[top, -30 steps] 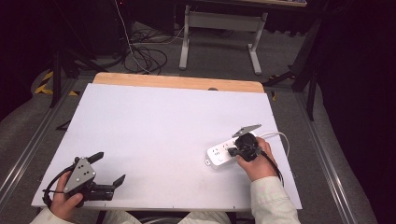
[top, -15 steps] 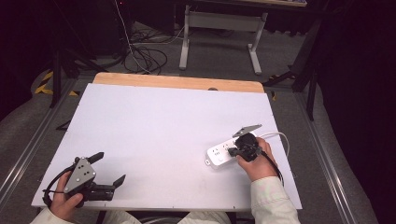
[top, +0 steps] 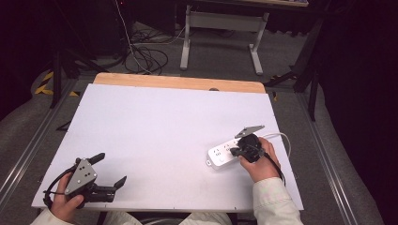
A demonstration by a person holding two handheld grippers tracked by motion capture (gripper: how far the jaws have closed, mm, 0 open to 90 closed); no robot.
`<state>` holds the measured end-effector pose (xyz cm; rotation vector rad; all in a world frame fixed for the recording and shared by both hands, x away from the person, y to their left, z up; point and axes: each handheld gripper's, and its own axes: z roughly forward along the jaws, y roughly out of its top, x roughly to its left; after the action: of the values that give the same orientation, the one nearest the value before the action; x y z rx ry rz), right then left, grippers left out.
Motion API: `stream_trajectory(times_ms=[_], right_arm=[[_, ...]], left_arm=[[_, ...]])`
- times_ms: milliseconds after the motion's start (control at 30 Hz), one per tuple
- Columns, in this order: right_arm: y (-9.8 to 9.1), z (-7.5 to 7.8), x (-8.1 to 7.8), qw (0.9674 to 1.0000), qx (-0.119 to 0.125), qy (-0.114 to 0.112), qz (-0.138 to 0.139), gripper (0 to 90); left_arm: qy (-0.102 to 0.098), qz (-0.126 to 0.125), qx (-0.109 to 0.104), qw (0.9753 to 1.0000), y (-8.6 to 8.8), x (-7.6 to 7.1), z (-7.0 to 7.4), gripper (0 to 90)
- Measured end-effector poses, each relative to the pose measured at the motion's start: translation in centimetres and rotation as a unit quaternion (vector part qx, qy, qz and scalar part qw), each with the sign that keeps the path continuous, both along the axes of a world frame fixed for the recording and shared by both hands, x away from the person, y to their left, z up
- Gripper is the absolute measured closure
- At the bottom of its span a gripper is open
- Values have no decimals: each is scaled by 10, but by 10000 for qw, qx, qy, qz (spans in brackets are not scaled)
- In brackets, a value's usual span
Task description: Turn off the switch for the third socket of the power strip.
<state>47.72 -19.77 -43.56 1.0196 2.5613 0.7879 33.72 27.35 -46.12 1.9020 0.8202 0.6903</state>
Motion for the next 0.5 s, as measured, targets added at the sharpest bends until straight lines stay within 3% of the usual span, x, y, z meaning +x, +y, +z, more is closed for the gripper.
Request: stream_trajectory(times_ms=[67,500], right_arm=[[-1,11,-5,9990,400,-199,74,900],[-1,24,-10,9986,423,-314,90,900]], left_arm=[[-2,4,0,10000,1,1,0,4],[3,2,3,10000,1,1,0,4]])
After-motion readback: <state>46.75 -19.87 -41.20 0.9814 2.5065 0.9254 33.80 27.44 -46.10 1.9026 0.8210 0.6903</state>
